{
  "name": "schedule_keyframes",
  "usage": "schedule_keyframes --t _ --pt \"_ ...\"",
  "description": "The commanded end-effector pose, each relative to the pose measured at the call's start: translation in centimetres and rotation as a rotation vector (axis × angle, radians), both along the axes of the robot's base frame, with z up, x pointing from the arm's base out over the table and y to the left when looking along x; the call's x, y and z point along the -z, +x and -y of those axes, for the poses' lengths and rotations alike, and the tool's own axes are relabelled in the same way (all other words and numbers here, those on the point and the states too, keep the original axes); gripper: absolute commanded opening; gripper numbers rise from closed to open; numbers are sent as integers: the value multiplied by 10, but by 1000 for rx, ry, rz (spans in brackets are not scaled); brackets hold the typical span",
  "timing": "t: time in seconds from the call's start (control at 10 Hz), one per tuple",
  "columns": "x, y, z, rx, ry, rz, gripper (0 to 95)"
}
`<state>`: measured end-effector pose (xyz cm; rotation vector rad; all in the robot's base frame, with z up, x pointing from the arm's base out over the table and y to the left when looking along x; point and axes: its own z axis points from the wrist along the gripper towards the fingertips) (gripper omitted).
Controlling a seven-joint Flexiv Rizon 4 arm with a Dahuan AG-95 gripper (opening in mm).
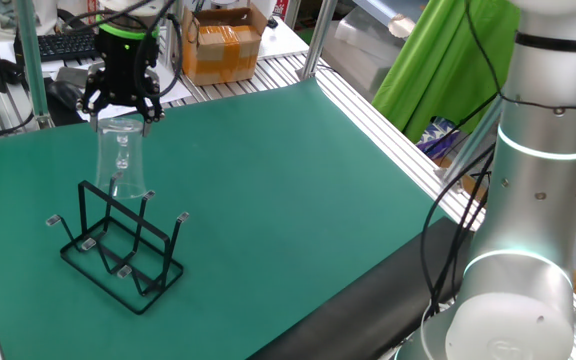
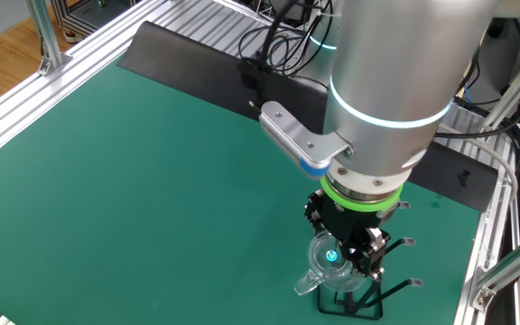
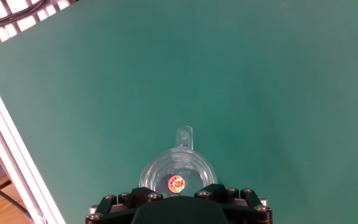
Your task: Take the cup off the cup rack
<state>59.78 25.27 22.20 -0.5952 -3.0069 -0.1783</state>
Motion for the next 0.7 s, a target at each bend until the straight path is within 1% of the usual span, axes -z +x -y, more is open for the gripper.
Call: schedule_keyframes --t 0.1,0.2,0.3,0.4,0.6,0.7 --pt "-1 2 -1 3 2 13 0" --pt "-1 2 -1 15 23 23 0" --pt "-1 2 -1 20 30 39 0" --pt "-1 2 -1 23 29 63 0" --pt "-1 2 -1 23 27 87 0" --pt "-1 2 -1 32 26 94 0"
